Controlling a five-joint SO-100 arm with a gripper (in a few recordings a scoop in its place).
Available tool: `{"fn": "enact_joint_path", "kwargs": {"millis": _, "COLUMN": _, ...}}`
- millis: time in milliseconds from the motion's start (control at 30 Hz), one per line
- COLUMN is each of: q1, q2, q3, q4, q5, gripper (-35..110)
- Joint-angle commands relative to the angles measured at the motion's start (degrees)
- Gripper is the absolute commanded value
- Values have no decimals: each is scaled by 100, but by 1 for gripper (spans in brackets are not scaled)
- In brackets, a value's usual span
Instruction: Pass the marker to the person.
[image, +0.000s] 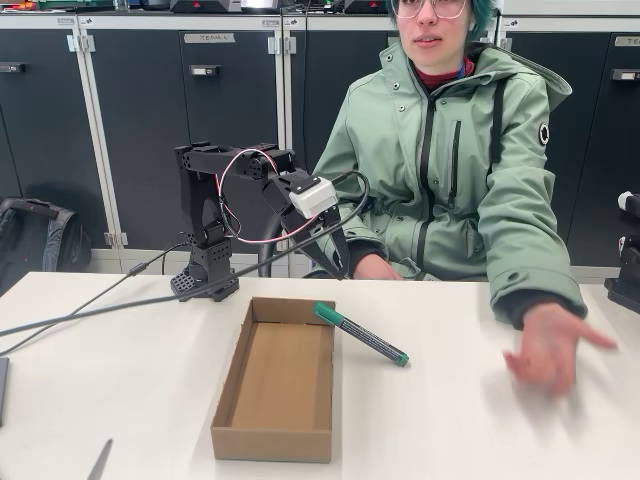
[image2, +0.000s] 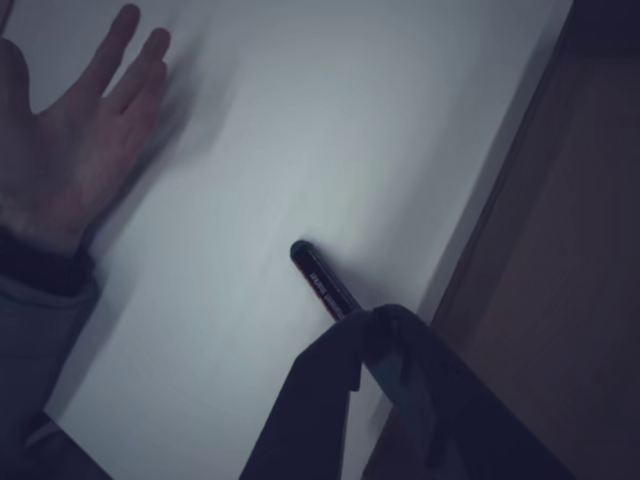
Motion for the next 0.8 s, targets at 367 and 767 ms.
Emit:
{"fn": "enact_joint_path", "kwargs": {"millis": 367, "q1": -642, "q2": 18, "q3": -176, "q4": 967, "q5": 1257, "gripper": -5}}
{"fn": "enact_joint_path", "kwargs": {"millis": 767, "q1": -650, "q2": -800, "q3": -176, "q4": -545, "q5": 2013, "gripper": -5}}
